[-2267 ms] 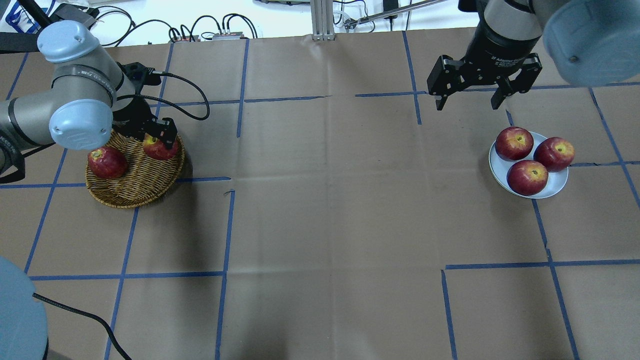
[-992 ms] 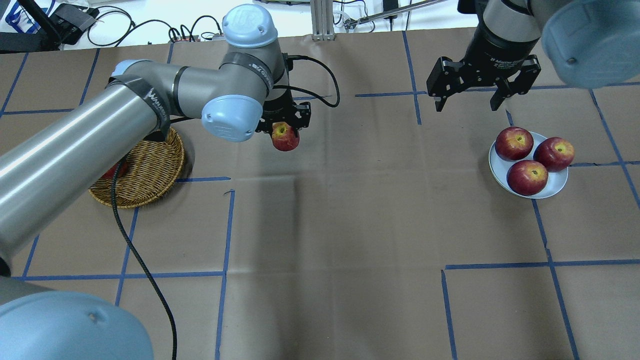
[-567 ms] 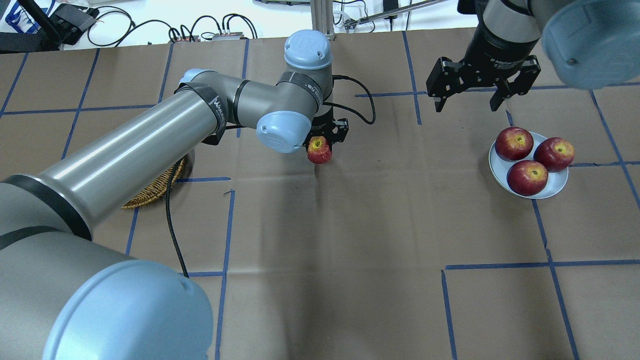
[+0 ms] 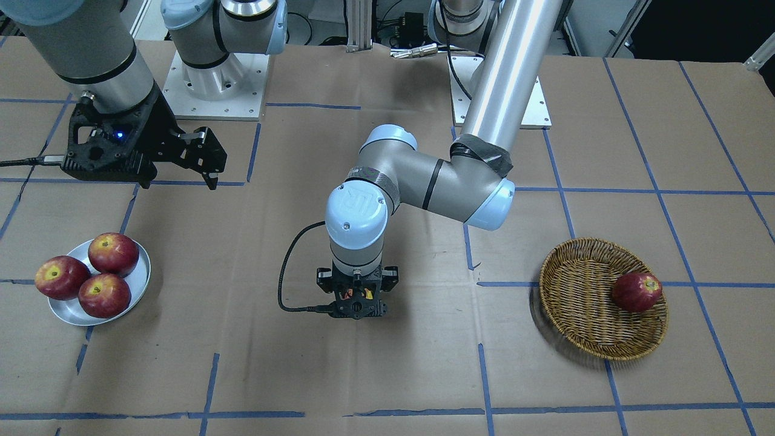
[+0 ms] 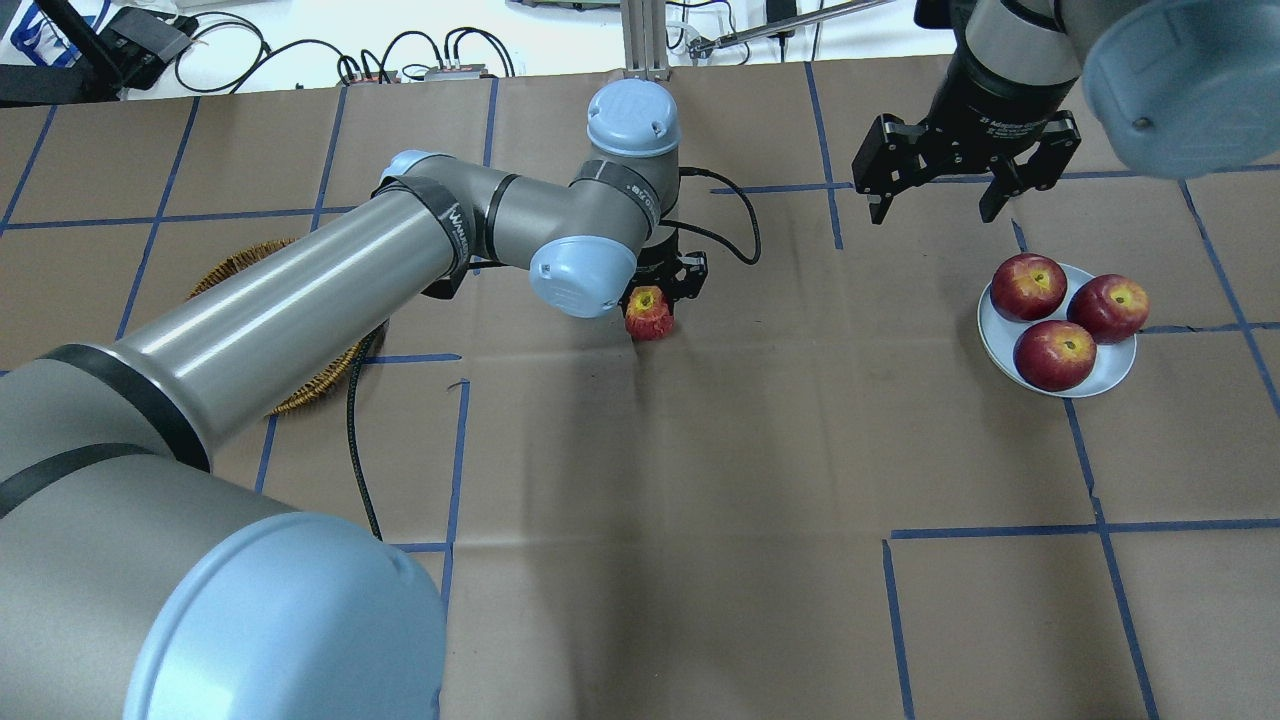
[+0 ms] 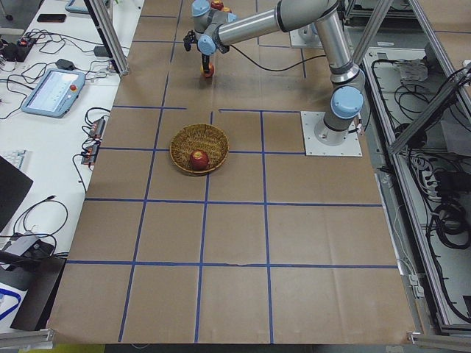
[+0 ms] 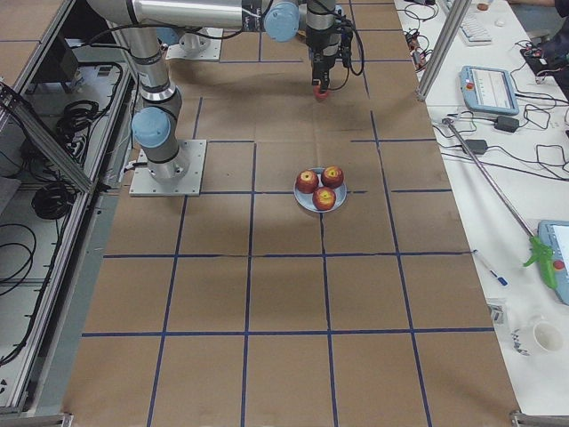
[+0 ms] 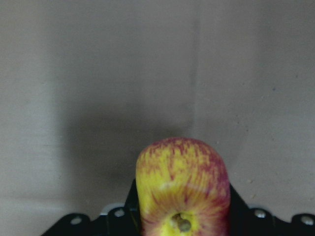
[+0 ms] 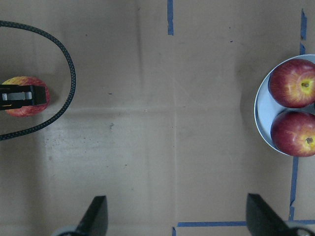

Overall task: Transfer apple from basket to plate
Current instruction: 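Lower the apple onto the table and open the left gripper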

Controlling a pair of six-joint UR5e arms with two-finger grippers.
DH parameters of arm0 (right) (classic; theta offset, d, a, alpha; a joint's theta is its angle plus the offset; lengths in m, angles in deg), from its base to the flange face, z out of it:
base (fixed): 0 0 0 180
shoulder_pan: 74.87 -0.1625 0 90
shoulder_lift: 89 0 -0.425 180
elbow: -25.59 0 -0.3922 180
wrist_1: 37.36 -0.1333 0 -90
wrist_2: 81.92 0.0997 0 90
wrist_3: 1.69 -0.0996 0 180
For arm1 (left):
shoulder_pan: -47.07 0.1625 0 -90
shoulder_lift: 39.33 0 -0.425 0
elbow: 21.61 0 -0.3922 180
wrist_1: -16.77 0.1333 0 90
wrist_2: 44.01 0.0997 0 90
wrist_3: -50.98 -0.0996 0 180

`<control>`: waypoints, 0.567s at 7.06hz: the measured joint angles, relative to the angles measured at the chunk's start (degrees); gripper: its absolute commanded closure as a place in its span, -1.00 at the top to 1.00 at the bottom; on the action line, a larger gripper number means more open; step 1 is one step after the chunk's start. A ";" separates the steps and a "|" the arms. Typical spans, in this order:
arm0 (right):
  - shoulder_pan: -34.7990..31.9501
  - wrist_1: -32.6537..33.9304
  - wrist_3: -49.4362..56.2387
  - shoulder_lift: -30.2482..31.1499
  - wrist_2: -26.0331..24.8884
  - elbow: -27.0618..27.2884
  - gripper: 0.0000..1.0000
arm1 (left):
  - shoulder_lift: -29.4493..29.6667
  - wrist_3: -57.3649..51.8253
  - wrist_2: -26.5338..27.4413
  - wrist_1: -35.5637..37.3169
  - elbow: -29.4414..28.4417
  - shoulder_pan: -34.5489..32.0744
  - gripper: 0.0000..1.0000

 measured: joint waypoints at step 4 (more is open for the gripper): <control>0.00 0.02 0.00 0.00 0.08 0.00 1.00 | -3.36 -0.20 0.11 -0.78 -0.99 0.34 0.98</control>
